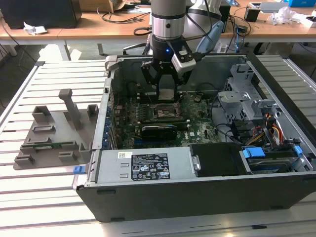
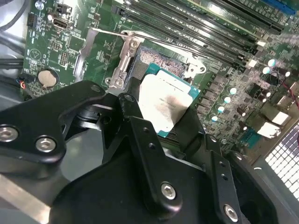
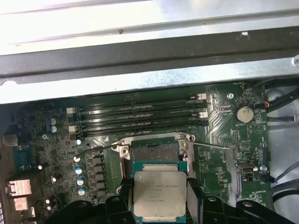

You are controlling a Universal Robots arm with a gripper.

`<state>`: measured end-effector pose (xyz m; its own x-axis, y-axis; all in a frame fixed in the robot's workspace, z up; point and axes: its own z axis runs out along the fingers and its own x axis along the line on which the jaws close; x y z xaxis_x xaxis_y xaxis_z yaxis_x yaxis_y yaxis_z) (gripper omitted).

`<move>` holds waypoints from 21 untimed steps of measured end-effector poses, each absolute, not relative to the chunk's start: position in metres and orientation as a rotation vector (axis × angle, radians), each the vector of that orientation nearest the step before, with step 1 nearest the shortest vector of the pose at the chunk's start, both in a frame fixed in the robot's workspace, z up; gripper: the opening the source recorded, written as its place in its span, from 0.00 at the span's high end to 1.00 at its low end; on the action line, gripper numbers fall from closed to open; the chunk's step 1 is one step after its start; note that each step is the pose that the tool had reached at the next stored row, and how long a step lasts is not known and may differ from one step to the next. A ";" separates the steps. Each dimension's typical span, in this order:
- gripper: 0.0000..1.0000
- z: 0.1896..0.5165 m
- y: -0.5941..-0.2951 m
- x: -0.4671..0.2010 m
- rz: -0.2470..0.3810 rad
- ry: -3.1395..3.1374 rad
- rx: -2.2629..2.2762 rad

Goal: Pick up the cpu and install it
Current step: 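Place the cpu into insertion slot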

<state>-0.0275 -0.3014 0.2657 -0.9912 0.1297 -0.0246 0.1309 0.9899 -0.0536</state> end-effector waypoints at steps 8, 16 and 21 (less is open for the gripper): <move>0.45 0.266 -0.301 -0.027 -0.088 3.101 0.364; 0.45 0.266 -0.301 -0.027 -0.089 3.085 0.492; 0.45 0.266 -0.301 -0.027 -0.089 3.077 0.550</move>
<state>-0.0275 -0.3014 0.2656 -0.9380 0.3459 -0.0246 0.3467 0.9364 -0.0537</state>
